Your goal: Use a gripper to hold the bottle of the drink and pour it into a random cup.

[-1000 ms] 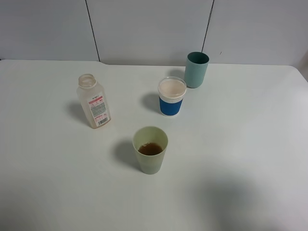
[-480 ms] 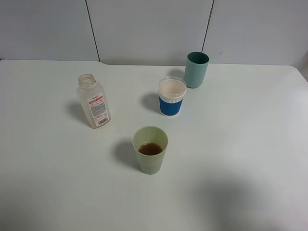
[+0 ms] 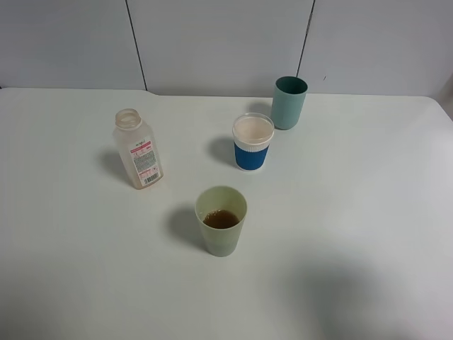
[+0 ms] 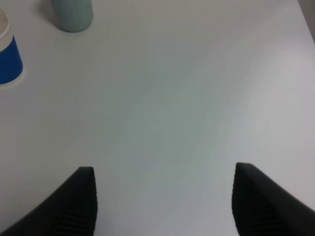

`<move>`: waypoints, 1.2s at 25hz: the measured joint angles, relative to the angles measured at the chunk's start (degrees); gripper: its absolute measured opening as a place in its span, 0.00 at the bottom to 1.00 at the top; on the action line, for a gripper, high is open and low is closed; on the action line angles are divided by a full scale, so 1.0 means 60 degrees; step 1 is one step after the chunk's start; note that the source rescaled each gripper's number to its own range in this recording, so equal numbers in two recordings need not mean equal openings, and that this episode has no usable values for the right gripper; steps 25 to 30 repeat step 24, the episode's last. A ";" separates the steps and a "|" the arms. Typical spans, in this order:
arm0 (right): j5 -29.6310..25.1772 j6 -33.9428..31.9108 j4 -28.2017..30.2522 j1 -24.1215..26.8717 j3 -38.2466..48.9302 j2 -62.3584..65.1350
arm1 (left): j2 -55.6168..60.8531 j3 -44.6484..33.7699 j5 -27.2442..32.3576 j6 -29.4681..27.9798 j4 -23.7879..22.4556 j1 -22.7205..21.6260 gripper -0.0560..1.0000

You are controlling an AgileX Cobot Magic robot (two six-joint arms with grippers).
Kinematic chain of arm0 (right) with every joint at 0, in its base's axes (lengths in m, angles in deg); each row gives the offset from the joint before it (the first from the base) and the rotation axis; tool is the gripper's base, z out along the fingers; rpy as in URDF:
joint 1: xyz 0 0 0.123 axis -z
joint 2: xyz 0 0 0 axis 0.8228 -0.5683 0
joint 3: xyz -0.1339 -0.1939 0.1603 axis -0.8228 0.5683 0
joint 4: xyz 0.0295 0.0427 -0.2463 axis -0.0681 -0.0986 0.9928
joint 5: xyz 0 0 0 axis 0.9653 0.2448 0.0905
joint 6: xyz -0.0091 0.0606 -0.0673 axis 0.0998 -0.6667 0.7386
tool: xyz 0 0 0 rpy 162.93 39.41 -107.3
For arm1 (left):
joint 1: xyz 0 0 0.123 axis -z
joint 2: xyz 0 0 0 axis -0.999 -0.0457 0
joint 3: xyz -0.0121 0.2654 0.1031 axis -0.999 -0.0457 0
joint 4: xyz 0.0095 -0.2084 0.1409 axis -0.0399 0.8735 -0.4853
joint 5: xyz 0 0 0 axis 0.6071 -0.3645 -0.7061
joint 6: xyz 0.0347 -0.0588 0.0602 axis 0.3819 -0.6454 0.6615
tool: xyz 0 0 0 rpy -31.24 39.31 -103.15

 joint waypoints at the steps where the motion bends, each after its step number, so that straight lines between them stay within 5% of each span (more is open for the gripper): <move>1: 0.0000 0.0000 0.0000 0.0000 0.0000 0.0000 | 0.0000 0.0000 0.0000 0.0012 0.0000 0.0000 1.00; 30: 0.0000 0.0000 0.0000 0.0000 0.0000 0.0000 | 0.0000 0.0000 0.0000 0.0012 0.0000 0.0000 1.00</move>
